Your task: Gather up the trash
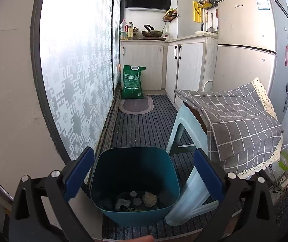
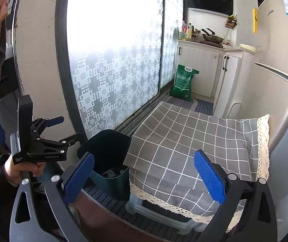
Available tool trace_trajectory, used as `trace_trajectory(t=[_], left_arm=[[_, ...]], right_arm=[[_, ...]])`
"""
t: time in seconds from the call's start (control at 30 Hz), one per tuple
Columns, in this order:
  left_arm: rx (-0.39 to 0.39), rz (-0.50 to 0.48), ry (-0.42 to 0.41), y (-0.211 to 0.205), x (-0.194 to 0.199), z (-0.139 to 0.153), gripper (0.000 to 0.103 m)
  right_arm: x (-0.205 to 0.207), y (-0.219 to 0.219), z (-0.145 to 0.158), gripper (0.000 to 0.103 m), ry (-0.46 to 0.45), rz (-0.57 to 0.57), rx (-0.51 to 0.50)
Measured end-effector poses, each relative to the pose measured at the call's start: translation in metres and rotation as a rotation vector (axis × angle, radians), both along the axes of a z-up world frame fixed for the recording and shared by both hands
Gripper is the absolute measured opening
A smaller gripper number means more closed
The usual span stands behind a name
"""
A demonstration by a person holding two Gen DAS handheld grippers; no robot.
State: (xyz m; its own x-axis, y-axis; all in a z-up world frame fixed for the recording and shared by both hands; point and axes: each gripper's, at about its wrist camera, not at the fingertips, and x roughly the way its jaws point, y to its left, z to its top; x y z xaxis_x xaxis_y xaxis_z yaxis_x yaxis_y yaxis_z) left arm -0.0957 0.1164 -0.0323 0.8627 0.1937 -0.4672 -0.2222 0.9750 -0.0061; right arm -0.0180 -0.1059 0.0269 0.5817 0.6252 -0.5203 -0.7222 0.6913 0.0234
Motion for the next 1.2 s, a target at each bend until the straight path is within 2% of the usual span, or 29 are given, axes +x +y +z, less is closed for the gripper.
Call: trace_trajectory(t=[0.3, 1.2], left_arm=[[-0.001, -0.008, 0.001, -0.002, 0.003, -0.002, 0.100], [-0.006, 0.002, 0.029, -0.001, 0.003, -0.007, 0.100]], right_arm=[[0.011, -0.002, -0.014, 0.100, 0.027, -0.023, -0.003], [0.011, 0.003, -0.010, 0.100, 0.025, -0.014, 0.001]])
